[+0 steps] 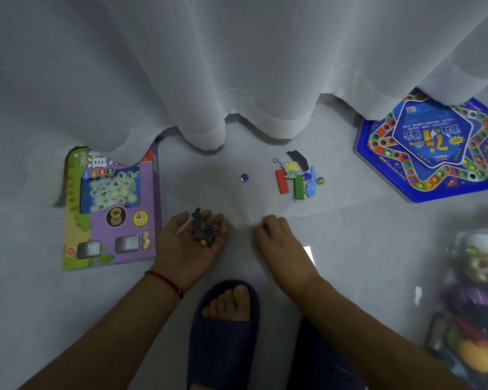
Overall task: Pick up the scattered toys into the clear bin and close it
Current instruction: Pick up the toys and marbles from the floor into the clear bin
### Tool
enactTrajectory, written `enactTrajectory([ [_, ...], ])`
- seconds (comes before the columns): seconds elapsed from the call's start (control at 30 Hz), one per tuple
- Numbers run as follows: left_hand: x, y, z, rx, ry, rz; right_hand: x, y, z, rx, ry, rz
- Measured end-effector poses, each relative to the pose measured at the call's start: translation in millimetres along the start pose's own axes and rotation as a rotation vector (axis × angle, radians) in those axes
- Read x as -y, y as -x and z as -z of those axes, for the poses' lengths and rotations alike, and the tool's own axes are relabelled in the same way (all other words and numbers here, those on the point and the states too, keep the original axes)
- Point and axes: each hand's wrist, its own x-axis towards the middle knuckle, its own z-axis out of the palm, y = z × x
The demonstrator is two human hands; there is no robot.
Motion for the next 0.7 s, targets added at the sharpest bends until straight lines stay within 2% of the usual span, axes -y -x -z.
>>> enactTrajectory([
  [0.1,-2,1,0,-0.011,0.009,-0.011,-2,24,-10,-0.117,0.05,-0.024],
  [0.17,-1,1,1,-0.009,0.016,-0.004,-3,35,-16,-0.135,0.027,-0.049],
  [0.27,-1,0,2,-0.018,0.005,0.008,-8,43,-17,-0.123,-0.075,-0.021],
  [0.33,1,1,1,-0.021,-0.018,0.023,-15,47,-7,-0.129,-0.258,-0.044],
  [0.43,8,4,-3,-0.008,-0.087,0.041,-27,48,22,-0.208,-0.724,-0.383],
  [0.47,11,5,-3,-0.006,-0.106,0.048,-32,47,31,-0.221,-0.782,-0.479],
  [0.53,18,8,-4,-0.001,-0.129,0.062,-44,49,44,-0.158,-0.762,-0.529],
  [0.7,31,17,-4,0.024,-0.199,0.088,-49,66,46,0.142,-0.501,-0.388],
])
